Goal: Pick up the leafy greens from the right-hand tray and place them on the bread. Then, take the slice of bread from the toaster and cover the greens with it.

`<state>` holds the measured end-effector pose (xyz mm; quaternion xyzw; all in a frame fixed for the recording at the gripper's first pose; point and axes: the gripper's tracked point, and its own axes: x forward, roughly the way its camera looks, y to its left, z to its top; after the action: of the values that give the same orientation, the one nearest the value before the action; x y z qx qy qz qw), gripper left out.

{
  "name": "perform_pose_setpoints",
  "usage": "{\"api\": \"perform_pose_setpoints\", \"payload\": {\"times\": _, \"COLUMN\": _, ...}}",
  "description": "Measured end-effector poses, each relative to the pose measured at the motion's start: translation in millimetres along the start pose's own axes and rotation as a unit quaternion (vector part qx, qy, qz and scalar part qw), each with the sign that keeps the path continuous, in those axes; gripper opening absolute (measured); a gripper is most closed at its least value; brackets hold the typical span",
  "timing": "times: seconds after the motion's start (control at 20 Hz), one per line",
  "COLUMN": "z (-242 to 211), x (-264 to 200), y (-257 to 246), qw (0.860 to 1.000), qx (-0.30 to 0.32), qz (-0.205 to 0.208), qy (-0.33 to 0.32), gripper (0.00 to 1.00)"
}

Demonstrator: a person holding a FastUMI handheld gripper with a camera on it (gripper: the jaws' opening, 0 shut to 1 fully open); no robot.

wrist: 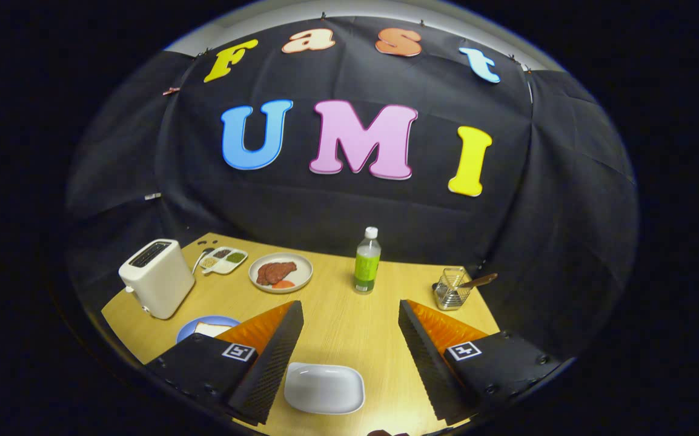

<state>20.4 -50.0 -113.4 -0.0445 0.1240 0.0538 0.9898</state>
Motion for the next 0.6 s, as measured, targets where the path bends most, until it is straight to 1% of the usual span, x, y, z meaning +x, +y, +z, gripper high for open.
{"api": "perform_pose_setpoints", "payload": {"times": 0.05, "z": 15.5, "x": -10.3, "y": -2.4, "qw": 1.0, "qx": 0.013, "qz": 0.004, "qy": -0.022, "gripper": 0.98}}
{"api": "perform_pose_setpoints", "payload": {"times": 0.15, "z": 30.9, "x": -18.8, "y": -0.8, "qw": 0.999, "qx": 0.026, "qz": 0.015, "qy": -0.045, "gripper": 0.98}}
{"api": "perform_pose_setpoints", "payload": {"times": 0.25, "z": 33.6, "x": -21.2, "y": -1.6, "qw": 0.998, "qx": 0.035, "qz": 0.023, "qy": -0.044, "gripper": 0.98}}
{"api": "perform_pose_setpoints", "payload": {"times": 0.45, "z": 39.5, "x": -18.2, "y": 5.0, "qw": 0.996, "qx": 0.072, "qz": 0.037, "qy": -0.037, "gripper": 0.98}}
{"api": "perform_pose_setpoints", "payload": {"times": 0.6, "z": 41.3, "x": -12.3, "y": 6.5, "qw": 0.996, "qx": 0.062, "qz": 0.046, "qy": -0.033, "gripper": 0.98}}
